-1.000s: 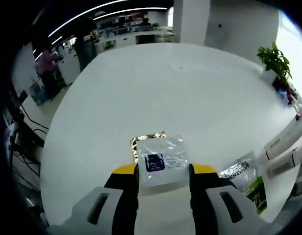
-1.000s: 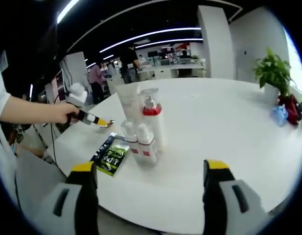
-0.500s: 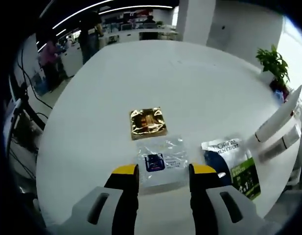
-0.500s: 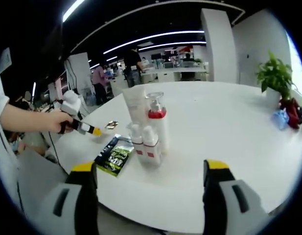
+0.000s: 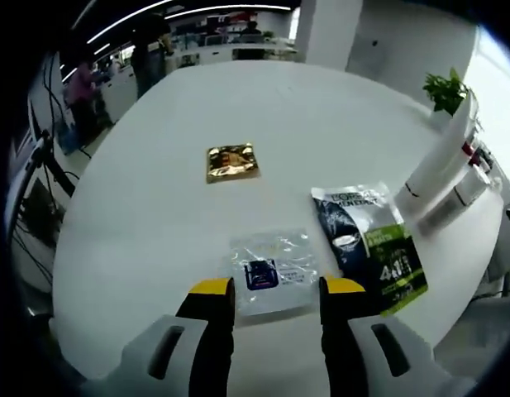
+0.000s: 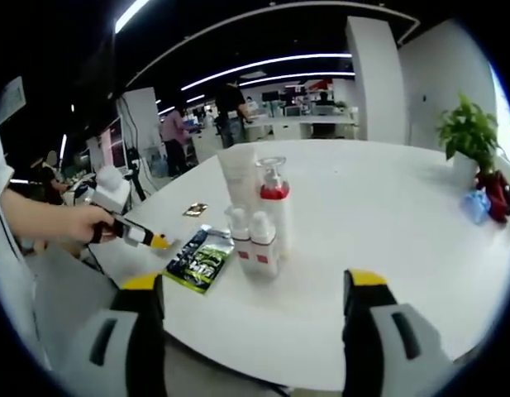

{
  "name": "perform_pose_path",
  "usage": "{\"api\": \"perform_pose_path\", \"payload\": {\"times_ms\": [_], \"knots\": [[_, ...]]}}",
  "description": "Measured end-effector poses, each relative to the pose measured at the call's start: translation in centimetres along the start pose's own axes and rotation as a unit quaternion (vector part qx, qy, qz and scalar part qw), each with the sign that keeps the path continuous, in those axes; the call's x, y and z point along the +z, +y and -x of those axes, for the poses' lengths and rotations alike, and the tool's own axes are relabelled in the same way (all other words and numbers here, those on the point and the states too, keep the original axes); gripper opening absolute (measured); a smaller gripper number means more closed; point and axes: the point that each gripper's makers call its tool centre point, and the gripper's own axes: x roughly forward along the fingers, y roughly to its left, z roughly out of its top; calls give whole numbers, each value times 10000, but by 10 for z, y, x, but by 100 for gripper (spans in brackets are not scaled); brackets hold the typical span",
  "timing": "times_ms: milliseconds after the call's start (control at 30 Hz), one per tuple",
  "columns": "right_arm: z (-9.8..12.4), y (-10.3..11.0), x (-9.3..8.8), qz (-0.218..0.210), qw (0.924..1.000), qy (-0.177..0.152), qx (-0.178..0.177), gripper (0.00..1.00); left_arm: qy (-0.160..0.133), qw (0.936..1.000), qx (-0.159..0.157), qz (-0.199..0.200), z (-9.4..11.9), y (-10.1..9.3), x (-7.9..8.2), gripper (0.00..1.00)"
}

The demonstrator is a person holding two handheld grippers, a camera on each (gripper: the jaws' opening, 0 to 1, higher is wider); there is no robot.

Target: Arrange the skincare products in the storage area until every visible bottle or jar stands upright without overlapping.

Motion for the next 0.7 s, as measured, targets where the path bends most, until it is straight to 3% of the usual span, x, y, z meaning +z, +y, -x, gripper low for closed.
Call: {"api": "perform_pose_path", "payload": {"times_ms": [700], "knots": [[18, -1, -5, 10, 10000, -29, -81, 90, 59, 9997, 167, -191, 1, -4, -22, 38]]}}
